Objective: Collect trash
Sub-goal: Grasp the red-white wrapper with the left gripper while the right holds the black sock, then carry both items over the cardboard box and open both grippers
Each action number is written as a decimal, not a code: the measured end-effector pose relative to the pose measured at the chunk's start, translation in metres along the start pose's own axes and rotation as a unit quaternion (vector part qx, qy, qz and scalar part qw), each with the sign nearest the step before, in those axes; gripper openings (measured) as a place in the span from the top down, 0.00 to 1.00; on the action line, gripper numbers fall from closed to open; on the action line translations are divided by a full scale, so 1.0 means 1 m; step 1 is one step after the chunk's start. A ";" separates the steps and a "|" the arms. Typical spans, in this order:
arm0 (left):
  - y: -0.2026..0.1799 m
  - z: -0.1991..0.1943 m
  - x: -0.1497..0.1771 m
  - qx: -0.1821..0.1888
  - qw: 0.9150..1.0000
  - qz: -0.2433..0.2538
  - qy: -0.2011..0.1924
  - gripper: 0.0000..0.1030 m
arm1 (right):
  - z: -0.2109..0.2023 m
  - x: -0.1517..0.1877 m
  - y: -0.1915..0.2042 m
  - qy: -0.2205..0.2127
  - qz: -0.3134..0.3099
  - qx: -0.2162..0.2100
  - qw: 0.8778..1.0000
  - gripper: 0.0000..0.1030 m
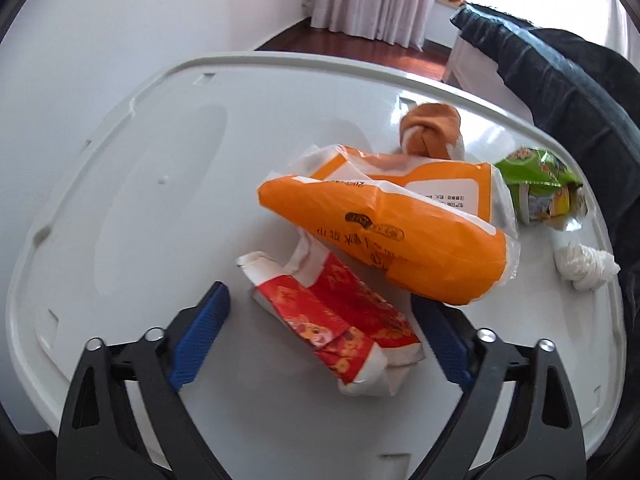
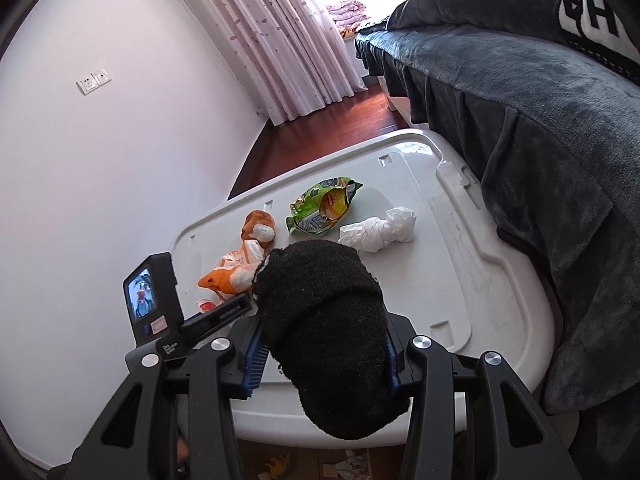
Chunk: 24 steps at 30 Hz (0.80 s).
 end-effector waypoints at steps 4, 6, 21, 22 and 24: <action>-0.004 -0.008 0.004 0.040 0.999 0.025 -0.006 0.71 | 0.003 0.001 0.005 0.001 -0.004 -0.002 1.000 0.56; 0.001 -0.011 0.005 0.055 0.998 0.028 -0.004 0.76 | 0.005 0.002 0.008 0.002 -0.007 -0.001 1.000 0.56; 0.060 -0.122 -0.029 0.095 0.990 0.043 -0.097 0.77 | 0.033 0.015 0.080 0.006 -0.061 -0.031 0.998 0.56; 0.064 -0.136 -0.033 0.095 0.989 0.044 -0.107 0.77 | 0.033 0.016 0.086 0.003 -0.065 -0.036 0.997 0.56; 0.070 -0.160 -0.038 0.094 0.988 0.043 -0.117 0.77 | 0.029 0.020 0.098 -0.006 -0.084 -0.041 0.996 0.56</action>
Point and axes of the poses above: each gripper's, at about its wrist camera, not at the fingertips, and z roughly the way its jaws point, y to its left, x to its underside, the point moved 8 cm from there along z, roughly the way its jaws point, and after that the axes turned 12 degrees about -y, right-handed, at the moved point
